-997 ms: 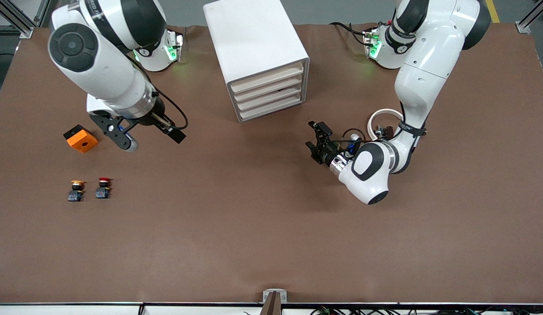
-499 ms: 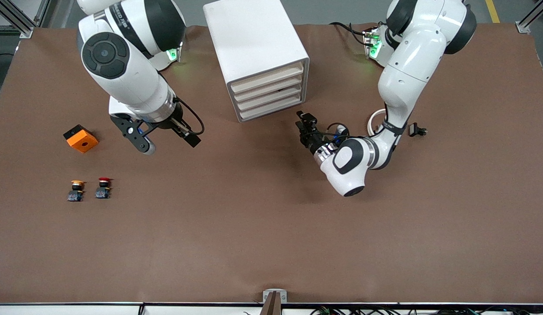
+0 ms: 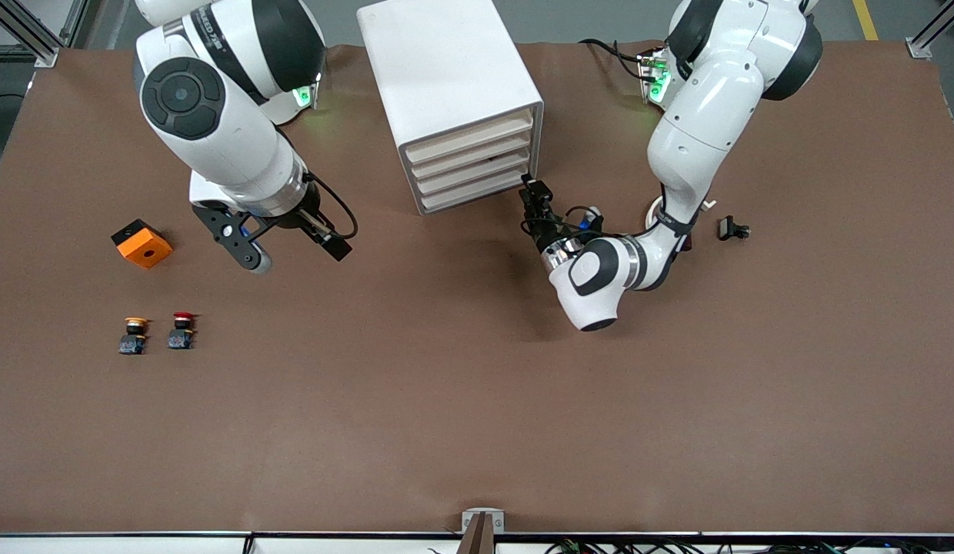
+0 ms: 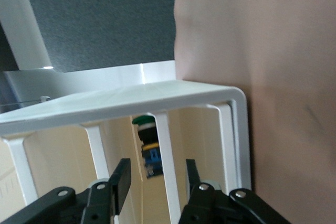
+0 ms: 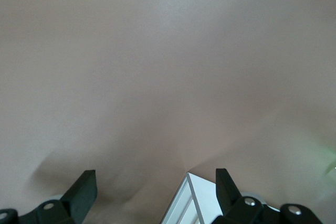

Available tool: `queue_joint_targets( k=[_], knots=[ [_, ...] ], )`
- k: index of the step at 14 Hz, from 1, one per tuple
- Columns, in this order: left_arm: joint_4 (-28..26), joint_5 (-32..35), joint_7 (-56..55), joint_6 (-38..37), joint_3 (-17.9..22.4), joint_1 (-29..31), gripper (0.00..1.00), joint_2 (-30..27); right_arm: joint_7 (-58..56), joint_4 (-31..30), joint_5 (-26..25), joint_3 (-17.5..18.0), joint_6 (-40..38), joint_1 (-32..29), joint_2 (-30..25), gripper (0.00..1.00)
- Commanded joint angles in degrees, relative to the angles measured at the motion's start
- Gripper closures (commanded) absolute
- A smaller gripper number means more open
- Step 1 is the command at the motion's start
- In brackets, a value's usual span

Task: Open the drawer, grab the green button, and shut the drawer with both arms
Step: 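Grasp the white drawer front with the left gripper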

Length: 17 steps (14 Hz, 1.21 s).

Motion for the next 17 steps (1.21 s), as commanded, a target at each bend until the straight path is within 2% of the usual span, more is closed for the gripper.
queue_joint_targets(
  k=[1,5,13,14,17],
  knots=[
    [-1.75,-0.94,-0.83,-0.82,-0.13,-0.26,0.51,-0.3,1.12,2.23,-0.04,-0.36,-0.73,0.55,1.18,0.0],
    [-3.07,-1.03,-0.83,-0.82,-0.04,-1.49,0.51,-0.13,0.85,4.69,-0.31,-0.54,-1.17,1.34,2.94,0.0],
    [-5.79,-0.94,-0.65,-0.91,-0.13,-3.69,0.51,-0.13,0.77,4.78,-0.39,-0.54,-1.34,1.43,2.94,0.0],
    [-5.8,-0.94,-0.57,-0.91,-0.13,-3.78,0.52,-0.13,0.77,4.78,-0.31,-0.54,-1.43,1.43,2.85,0.0],
    [-5.8,-0.94,-0.21,-0.91,-0.13,-4.39,0.66,-0.04,0.85,4.78,-0.39,-0.54,-0.91,1.34,3.02,0.0]
  ],
)
